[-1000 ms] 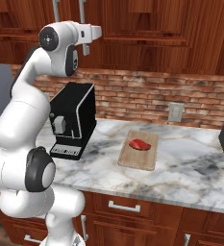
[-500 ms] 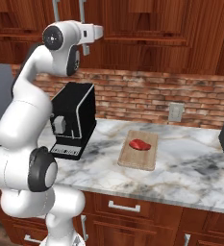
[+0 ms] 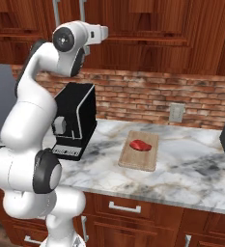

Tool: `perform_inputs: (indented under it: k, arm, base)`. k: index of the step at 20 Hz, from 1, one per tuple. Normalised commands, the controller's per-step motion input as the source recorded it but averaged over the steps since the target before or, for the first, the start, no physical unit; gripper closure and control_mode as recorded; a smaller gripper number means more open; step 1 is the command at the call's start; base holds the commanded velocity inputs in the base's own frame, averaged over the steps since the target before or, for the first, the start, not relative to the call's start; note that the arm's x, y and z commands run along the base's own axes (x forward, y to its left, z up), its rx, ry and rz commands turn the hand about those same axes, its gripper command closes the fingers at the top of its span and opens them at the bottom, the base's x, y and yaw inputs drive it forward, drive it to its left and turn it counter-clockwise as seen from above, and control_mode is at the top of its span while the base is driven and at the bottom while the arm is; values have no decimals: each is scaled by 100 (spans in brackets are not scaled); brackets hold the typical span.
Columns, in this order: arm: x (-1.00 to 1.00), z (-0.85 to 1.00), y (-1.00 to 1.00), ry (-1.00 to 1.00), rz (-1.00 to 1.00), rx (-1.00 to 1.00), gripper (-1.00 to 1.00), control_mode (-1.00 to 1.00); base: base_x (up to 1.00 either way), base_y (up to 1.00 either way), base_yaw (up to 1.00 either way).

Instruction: Open the cabinet, retrieve the rolling pin, and place it next to the meat on the cutting board to prepare for tenderizing.

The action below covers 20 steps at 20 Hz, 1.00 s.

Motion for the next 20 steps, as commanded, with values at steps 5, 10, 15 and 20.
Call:
perform_inputs:
  k: [5,10,15,20]
  arm:
    - [3,0,-5,1,3,0,100,-100]
    - [1,-2,9,0,5,-1,100,-100]
    - [-65,0,-4,0,6,0,100,-100]
    - [-81,0,-30,0,6,1,100,-100]
  base:
    - [0,0,0]
    - [0,0,0]
    - [0,0,0]
    - [0,0,0]
